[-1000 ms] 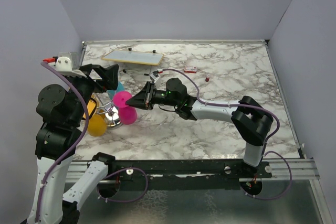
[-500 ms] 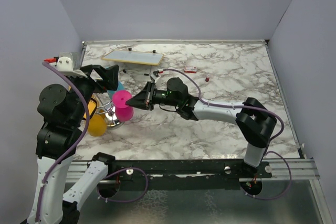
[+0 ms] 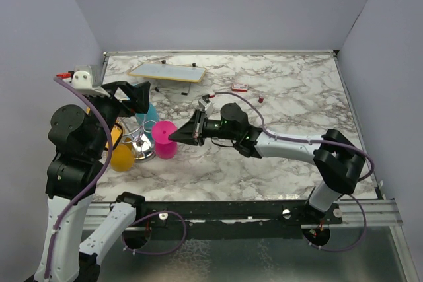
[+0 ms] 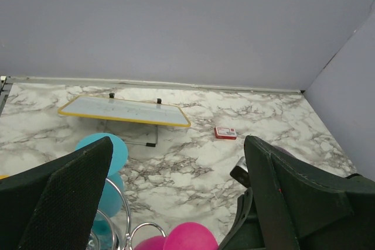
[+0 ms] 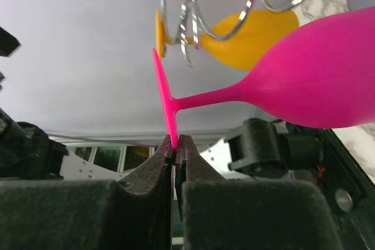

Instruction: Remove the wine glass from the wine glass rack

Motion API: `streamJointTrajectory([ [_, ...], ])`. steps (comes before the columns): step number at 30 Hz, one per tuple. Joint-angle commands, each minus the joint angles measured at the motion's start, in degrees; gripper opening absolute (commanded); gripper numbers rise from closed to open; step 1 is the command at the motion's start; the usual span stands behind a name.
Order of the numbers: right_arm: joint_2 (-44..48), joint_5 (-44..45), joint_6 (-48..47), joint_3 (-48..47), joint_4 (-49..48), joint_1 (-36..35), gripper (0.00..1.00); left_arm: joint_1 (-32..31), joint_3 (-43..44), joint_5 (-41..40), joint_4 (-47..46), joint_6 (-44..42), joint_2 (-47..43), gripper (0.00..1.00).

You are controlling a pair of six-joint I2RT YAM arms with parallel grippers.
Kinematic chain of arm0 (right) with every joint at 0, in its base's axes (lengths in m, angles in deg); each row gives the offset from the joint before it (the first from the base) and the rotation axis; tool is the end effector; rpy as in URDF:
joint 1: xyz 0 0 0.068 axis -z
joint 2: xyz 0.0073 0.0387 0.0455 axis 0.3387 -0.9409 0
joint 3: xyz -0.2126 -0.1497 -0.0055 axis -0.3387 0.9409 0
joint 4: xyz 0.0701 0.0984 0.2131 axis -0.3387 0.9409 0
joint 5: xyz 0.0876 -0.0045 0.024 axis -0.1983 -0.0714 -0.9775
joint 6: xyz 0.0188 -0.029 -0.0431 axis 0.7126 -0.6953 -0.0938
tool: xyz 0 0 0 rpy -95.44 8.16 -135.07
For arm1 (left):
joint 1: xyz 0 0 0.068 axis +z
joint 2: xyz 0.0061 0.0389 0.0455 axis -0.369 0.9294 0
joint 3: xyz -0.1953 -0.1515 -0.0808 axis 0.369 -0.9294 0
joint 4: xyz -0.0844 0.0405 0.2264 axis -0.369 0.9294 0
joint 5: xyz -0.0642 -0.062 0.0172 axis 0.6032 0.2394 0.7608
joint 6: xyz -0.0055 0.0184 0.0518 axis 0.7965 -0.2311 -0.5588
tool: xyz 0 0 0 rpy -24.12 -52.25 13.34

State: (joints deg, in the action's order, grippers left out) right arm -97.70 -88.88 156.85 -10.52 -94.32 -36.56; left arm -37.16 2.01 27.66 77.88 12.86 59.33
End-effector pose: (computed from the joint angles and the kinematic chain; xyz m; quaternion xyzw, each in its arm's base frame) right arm 0.1934 0.3198 0.2646 0.0409 0.7334 0.6759 0.0599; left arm 0.0939 -0.0240 0.4606 -0.0380 0.6788 -0.1994 0.7057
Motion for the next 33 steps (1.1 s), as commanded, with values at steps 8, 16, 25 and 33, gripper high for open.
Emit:
streamJointTrajectory([
  [8, 14.8, 1.8, -32.8, 9.2, 13.9, -0.2, 0.01, -0.2, -0.8, -0.3, 0.2, 0.7, 0.2, 0.96],
  [16, 33.4, 28.1, -86.4, 11.7, 36.8, -0.2, 0.01, -0.2, -1.7, 2.0, -1.1, 2.9, 2.5, 0.96],
  [25, 45.6, 21.6, -124.5, 15.7, 47.9, -0.3, 0.01, -0.2, -0.3, 12.8, -4.3, 6.3, 7.8, 0.96],
  [33, 56.1, 24.1, -140.4, 21.3, 49.8, -2.3, 0.01, -0.2, 1.7, 28.0, -5.4, 6.8, 12.8, 0.96],
])
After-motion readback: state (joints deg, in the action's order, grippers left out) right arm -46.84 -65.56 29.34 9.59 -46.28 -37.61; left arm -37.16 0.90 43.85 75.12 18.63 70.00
